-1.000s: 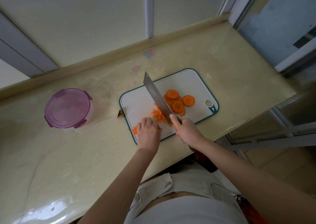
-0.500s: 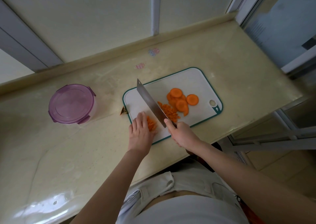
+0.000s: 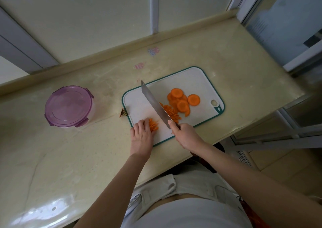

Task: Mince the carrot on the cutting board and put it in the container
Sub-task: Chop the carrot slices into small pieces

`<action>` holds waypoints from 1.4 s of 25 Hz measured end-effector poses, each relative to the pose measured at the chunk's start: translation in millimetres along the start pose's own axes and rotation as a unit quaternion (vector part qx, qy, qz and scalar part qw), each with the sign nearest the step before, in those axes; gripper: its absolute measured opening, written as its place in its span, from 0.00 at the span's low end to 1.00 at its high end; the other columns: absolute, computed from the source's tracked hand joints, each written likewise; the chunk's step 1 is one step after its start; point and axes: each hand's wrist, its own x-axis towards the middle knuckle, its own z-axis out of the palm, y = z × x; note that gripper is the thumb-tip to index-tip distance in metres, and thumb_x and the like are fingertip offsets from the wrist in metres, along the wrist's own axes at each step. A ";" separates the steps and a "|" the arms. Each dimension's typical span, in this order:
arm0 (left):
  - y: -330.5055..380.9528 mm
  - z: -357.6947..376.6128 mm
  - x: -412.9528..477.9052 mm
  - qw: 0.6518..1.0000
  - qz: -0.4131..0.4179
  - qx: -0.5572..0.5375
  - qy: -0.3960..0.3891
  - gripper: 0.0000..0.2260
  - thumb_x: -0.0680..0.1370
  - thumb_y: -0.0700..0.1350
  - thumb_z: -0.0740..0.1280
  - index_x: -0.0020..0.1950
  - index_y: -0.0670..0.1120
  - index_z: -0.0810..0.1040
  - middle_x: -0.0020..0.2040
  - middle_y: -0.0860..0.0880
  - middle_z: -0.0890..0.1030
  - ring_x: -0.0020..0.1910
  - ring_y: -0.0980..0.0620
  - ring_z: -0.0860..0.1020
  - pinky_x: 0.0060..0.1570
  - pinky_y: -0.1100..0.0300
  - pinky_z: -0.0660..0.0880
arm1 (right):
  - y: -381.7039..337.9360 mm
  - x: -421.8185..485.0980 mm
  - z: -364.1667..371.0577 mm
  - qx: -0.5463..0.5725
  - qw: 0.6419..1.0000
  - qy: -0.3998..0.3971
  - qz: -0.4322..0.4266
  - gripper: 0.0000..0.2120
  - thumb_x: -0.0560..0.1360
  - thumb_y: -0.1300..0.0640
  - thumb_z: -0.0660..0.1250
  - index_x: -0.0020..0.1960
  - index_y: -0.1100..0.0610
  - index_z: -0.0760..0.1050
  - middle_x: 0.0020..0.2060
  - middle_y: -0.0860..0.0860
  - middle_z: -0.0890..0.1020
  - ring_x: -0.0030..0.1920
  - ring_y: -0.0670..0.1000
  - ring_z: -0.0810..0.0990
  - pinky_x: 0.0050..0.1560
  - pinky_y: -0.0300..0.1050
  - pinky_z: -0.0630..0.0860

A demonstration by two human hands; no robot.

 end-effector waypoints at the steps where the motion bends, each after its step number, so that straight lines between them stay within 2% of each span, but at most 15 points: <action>1: 0.0 0.1 -0.3 1.000 -0.001 -0.004 -0.002 0.21 0.72 0.48 0.69 0.60 0.39 0.71 0.47 0.41 0.76 0.43 0.42 0.76 0.42 0.51 0.76 | 0.1 -2.1 0.7 0.001 1.000 -0.003 -0.005 0.26 0.80 0.40 0.55 0.29 0.56 0.64 0.23 0.49 0.66 0.23 0.46 0.65 0.25 0.39 0.61; 4: 0.4 -1.4 -0.7 1.000 0.007 -0.013 -0.006 0.24 0.69 0.45 0.75 0.61 0.37 0.74 0.48 0.40 0.76 0.44 0.41 0.77 0.43 0.50 0.76 | -0.7 -8.8 5.5 0.011 1.000 -0.004 -0.012 0.26 0.80 0.41 0.55 0.29 0.56 0.63 0.23 0.49 0.67 0.22 0.46 0.65 0.26 0.39 0.62; 6: -0.1 -1.8 -1.6 1.000 0.016 -0.005 -0.011 0.26 0.69 0.45 0.75 0.63 0.36 0.71 0.48 0.40 0.76 0.44 0.41 0.77 0.45 0.50 0.76 | -2.5 -12.9 9.2 0.011 1.000 -0.009 -0.021 0.26 0.80 0.41 0.55 0.29 0.57 0.64 0.23 0.49 0.67 0.21 0.46 0.65 0.27 0.40 0.64; 10: 3.6 -2.8 -2.2 0.999 0.027 0.027 -0.024 0.30 0.69 0.43 0.74 0.65 0.36 0.65 0.49 0.40 0.75 0.45 0.42 0.75 0.46 0.50 0.76 | -7.5 -18.4 12.7 0.004 0.999 -0.020 -0.029 0.26 0.80 0.41 0.54 0.29 0.57 0.64 0.23 0.49 0.67 0.22 0.46 0.66 0.29 0.41 0.65; 16: 6.9 -4.4 -4.6 0.992 0.038 0.095 -0.068 0.29 0.70 0.43 0.70 0.68 0.35 0.68 0.53 0.41 0.74 0.49 0.44 0.74 0.51 0.52 0.74 | -9.4 -19.3 19.3 -0.017 1.000 -0.025 0.004 0.27 0.80 0.41 0.53 0.29 0.58 0.63 0.23 0.50 0.67 0.24 0.48 0.67 0.29 0.41 0.65; 21: 6.2 0.4 -3.6 0.994 0.038 0.092 -0.046 0.27 0.70 0.43 0.69 0.67 0.35 0.69 0.51 0.41 0.75 0.47 0.44 0.74 0.49 0.52 0.74 | -13.4 -10.1 24.9 -0.040 0.998 -0.010 0.040 0.27 0.81 0.41 0.53 0.30 0.58 0.63 0.26 0.51 0.69 0.27 0.49 0.69 0.27 0.40 0.63; 26: 4.8 4.1 -3.7 0.997 0.029 0.068 -0.027 0.28 0.70 0.43 0.70 0.66 0.35 0.67 0.50 0.41 0.72 0.46 0.44 0.73 0.48 0.52 0.73 | -10.2 -10.6 33.8 -0.060 0.998 -0.006 -0.003 0.26 0.81 0.43 0.54 0.29 0.57 0.63 0.25 0.50 0.69 0.27 0.49 0.69 0.29 0.42 0.64; 31: 5.4 1.8 -3.5 0.999 0.029 0.045 -0.011 0.29 0.69 0.43 0.73 0.65 0.35 0.66 0.50 0.41 0.74 0.46 0.43 0.74 0.47 0.51 0.75 | -10.4 -2.1 16.9 -0.046 0.999 -0.008 0.006 0.27 0.81 0.43 0.53 0.27 0.57 0.61 0.24 0.51 0.67 0.25 0.49 0.67 0.28 0.40 0.62; 35: 0.9 2.3 -2.7 0.998 0.044 0.025 -0.022 0.31 0.69 0.44 0.74 0.66 0.35 0.64 0.50 0.41 0.74 0.46 0.43 0.75 0.47 0.51 0.76 | -14.1 -1.8 9.8 -0.023 0.999 0.023 0.001 0.27 0.81 0.44 0.54 0.27 0.57 0.61 0.24 0.50 0.67 0.26 0.48 0.67 0.28 0.40 0.61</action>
